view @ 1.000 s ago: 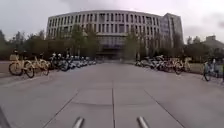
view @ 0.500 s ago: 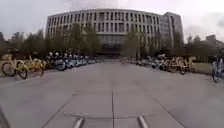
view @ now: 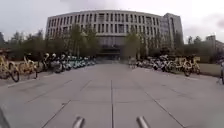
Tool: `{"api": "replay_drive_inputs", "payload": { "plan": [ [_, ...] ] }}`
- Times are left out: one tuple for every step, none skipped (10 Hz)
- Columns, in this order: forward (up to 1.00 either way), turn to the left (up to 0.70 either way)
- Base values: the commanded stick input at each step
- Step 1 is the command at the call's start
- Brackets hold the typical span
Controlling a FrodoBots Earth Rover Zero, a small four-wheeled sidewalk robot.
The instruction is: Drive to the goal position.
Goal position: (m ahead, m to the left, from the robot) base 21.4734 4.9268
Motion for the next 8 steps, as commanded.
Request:
{"api": "replay_drive_inputs", "payload": {
  "plan": [
    [0.7,0.0],
    [0.7,0.0],
    [0.7,0.0],
    [0.7,0.0],
    [0.7,0.0],
    [0.7,0.0],
    [0.7,0.0],
    [0.7,0.0]
  ]
}}
